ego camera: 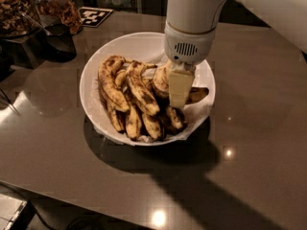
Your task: Pick banana from white bowl
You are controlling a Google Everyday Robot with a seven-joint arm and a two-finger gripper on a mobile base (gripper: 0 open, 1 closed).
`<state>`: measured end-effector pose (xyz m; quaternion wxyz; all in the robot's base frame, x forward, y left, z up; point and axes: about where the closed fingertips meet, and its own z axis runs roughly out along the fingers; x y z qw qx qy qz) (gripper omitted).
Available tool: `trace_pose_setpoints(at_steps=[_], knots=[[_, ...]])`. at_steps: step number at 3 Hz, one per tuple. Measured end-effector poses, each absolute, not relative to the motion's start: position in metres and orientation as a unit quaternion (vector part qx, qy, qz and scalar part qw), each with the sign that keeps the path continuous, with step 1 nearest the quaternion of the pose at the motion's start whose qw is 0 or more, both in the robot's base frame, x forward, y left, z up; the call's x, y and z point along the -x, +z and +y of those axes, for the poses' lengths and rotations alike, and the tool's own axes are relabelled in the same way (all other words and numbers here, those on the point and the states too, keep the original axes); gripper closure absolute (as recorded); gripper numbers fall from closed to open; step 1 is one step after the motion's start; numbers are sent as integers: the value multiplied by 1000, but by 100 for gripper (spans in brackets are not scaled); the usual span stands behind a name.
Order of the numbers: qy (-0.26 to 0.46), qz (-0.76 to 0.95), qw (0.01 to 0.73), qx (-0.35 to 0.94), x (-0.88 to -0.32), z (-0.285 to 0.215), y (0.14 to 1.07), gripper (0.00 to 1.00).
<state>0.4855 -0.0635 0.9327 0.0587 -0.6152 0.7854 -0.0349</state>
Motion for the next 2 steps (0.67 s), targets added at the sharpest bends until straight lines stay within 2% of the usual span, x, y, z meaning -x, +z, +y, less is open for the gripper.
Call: trace_pose_setpoints(at_steps=[2], knots=[[-19,761,119,637,-480,-60,959,100]])
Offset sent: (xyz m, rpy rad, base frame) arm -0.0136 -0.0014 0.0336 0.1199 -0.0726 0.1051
